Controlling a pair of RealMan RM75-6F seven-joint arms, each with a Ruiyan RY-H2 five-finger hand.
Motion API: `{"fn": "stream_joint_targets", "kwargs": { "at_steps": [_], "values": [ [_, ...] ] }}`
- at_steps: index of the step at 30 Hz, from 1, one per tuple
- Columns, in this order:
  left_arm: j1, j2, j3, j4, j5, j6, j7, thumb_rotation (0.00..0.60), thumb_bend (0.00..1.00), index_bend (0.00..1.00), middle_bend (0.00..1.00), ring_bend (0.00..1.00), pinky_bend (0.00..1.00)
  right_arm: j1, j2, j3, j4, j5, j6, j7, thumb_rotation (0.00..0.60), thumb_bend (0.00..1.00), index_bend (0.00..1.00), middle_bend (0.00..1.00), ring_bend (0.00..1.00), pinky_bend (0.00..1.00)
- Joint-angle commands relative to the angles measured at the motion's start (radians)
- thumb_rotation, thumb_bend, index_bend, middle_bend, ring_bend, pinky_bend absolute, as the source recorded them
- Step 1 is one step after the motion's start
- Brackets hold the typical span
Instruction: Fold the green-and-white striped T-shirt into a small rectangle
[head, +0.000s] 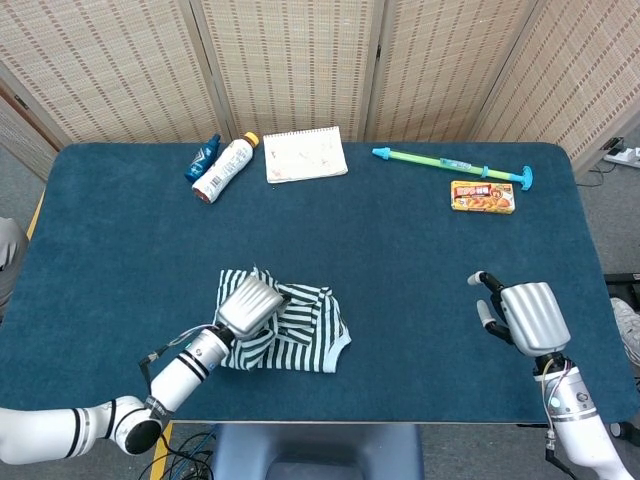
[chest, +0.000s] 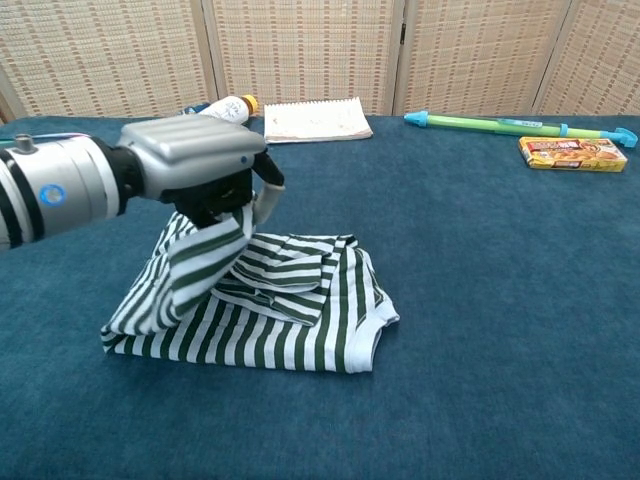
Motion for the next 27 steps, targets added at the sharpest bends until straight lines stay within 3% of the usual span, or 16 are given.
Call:
{"fn": "stream_joint_targets", "kwargs": {
  "at_steps": [1,17,27],
  "values": [
    [-0.034,-0.055,-0.004,0.004,-0.058,-0.002,0.051,0.600,0.68,0.62,0.93,0.83,0.96,-0.002,0.003,0.001,0.002,0.001,0.000,0.003,0.600,0.49,0.36,0.94,1.00,1.00],
    [-0.131,-0.205,-0.033,0.098,-0.225,0.038,0.185,0.600,0.68,0.61,0.93,0.83,0.96,-0.012,0.013,0.003,0.014,0.010,-0.004,0.020,0.600,0.49,0.36,0.94,1.00,1.00],
    [-0.167,-0.251,-0.030,0.138,-0.259,0.049,0.205,0.600,0.68,0.60,0.93,0.83,0.96,-0.016,0.017,0.006,0.018,0.014,-0.003,0.024,0.600,0.49,0.36,0.94,1.00,1.00]
  ]
}}
